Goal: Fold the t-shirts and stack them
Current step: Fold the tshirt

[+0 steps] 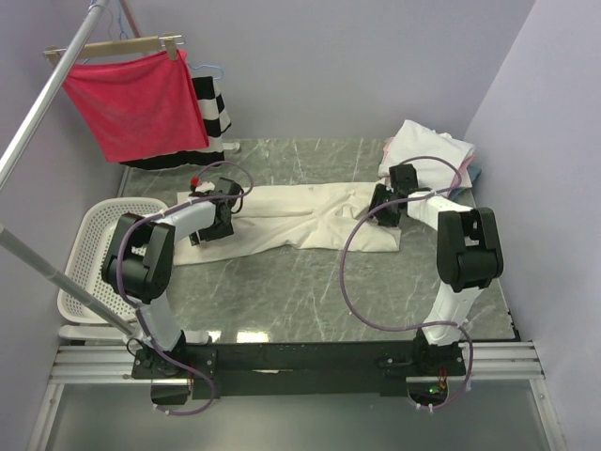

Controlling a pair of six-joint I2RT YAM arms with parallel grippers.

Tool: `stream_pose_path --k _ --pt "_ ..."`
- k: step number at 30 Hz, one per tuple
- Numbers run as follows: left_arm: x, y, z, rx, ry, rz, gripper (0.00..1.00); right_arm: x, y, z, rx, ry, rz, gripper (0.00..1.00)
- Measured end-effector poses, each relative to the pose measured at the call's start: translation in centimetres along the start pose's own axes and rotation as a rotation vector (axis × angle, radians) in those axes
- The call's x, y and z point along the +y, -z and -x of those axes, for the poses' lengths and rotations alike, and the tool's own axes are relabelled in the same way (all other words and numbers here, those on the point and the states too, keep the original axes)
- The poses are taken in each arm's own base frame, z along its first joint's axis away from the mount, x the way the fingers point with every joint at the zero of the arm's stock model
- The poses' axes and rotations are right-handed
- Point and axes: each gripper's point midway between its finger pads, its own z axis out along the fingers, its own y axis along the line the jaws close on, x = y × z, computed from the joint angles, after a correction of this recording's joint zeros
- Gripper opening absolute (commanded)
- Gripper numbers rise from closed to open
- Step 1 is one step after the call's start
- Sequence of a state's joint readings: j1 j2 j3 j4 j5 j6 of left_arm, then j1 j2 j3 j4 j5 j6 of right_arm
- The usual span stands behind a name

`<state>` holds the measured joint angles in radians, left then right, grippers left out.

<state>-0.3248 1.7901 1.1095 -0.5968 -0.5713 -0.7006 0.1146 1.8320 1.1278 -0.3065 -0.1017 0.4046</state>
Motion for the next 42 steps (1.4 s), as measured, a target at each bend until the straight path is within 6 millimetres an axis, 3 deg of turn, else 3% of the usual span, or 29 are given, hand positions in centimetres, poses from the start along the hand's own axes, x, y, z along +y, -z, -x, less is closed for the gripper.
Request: stream_pose_path --k 6,11,14,15,17,19,23,28,29,35,38,42 --pt "0.1 0.0 0.0 0.0 0.003 0.0 0.74 3.8 -0.2 1.9 -0.065 -0.013 0.204 0.56" --pt "0.1 0.0 0.0 0.0 0.003 0.0 0.74 4.9 -0.3 1.3 -0.06 -0.02 0.284 0.53" --pt "0.1 0.0 0.0 0.0 0.003 0.0 0.74 5.4 -0.2 1.6 -0.07 -0.012 0.309 0.32" --pt "0.1 0.0 0.0 0.0 0.003 0.0 0.74 5.5 -0.1 1.7 -0.074 -0.012 0.317 0.17" --pt "0.1 0.0 0.0 0.0 0.003 0.0 0.74 5.7 -0.1 2.0 -0.088 -0.005 0.327 0.04" --pt "0.1 0.0 0.0 0.0 0.003 0.0 0.74 5.8 -0.1 2.3 -0.104 0.0 0.328 0.0" --pt "0.1 0.0 0.0 -0.001 0.002 0.002 0.74 4.6 0.2 2.6 -0.137 0.002 0.265 0.0" --pt "0.4 0.0 0.1 -0.004 -0.002 0.016 0.74 3.4 2.8 4.9 -0.228 0.051 0.161 0.0" --pt "0.6 -0.1 0.1 -0.006 -0.004 0.023 0.74 3.4 3.3 5.7 -0.251 0.067 0.145 0.1" --pt "1.1 -0.1 0.1 -0.007 -0.009 0.044 0.74 4.4 4.6 9.7 -0.33 0.131 0.078 0.4" --pt "1.3 -0.1 0.0 -0.004 -0.012 0.051 0.75 4.6 3.6 10.9 -0.343 0.14 0.044 0.46" --pt "1.6 -0.1 0.0 -0.005 -0.017 0.065 0.75 3.6 2.6 9.5 -0.295 0.151 -0.022 0.47"
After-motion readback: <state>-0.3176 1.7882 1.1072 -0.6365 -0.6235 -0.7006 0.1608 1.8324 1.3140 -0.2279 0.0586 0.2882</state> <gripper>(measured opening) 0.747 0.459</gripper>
